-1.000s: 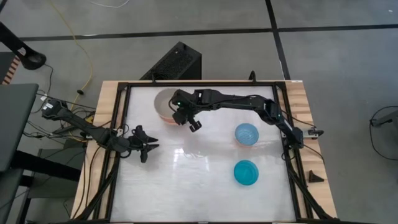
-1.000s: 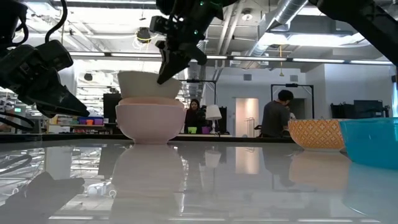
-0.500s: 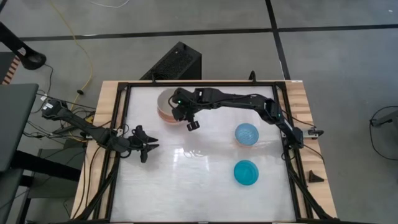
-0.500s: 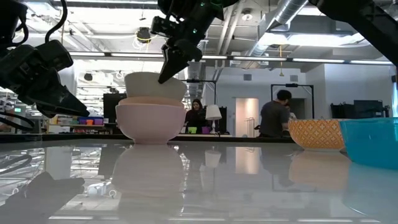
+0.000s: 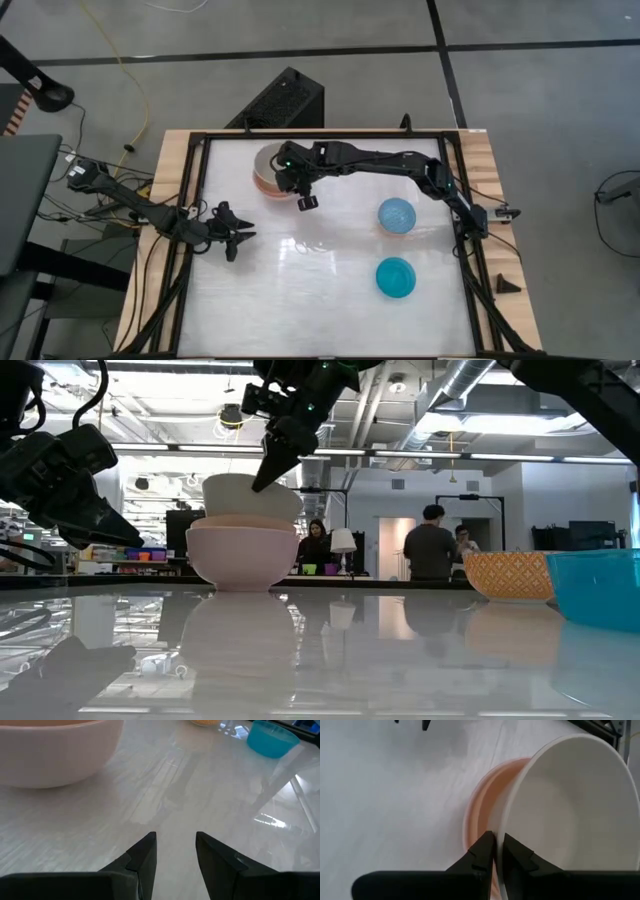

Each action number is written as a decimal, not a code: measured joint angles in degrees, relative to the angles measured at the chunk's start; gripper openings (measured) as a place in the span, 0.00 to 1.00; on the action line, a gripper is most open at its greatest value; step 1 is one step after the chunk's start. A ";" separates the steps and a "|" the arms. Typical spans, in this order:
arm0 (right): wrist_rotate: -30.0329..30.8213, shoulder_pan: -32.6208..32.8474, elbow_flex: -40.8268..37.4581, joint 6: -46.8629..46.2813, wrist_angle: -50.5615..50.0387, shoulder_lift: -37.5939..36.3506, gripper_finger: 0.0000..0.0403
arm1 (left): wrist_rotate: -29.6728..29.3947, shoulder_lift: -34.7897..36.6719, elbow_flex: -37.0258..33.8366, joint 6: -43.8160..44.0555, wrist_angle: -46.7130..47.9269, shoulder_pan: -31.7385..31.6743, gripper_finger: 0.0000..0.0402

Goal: Nest bowls inside each other
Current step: Stack the gray bowl on top of the orange bowl, then stack the orange bowl on top of the gray bowl

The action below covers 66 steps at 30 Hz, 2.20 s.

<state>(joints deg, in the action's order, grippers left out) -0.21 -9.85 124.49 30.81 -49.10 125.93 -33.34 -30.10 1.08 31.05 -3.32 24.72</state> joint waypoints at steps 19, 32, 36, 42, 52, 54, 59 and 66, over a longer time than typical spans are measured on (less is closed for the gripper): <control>0.31 0.11 -4.74 0.55 6.53 -0.07 0.38 | 0.00 -0.01 0.01 0.00 0.01 -0.01 0.31; 8.91 2.55 -2.23 -8.58 7.48 -1.36 0.59 | 0.00 0.00 0.01 0.00 0.01 -0.01 0.31; 18.90 4.15 -3.45 -12.82 10.34 0.39 0.54 | 0.00 0.01 0.00 0.01 0.01 -0.01 0.31; 28.41 7.34 -3.91 -13.40 16.05 4.26 0.42 | 0.01 0.00 0.02 0.01 0.00 0.00 0.31; 31.85 8.79 -3.89 -13.00 16.46 4.63 0.26 | -0.01 0.00 0.01 0.01 0.12 0.01 0.31; 31.85 8.56 -3.88 -14.09 16.40 4.77 0.26 | 0.00 0.01 0.02 0.00 0.14 -0.01 0.31; 31.80 8.11 -3.97 -14.89 15.83 5.92 0.25 | 0.00 0.01 0.02 0.00 0.15 0.01 0.31; 31.86 9.10 -3.80 -13.77 15.61 5.73 0.25 | 0.00 -0.01 0.02 0.00 0.07 -0.01 0.31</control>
<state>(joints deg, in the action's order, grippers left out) 31.66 -0.74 120.68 17.04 -33.49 131.66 -33.34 -30.11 1.10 31.05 -3.25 24.71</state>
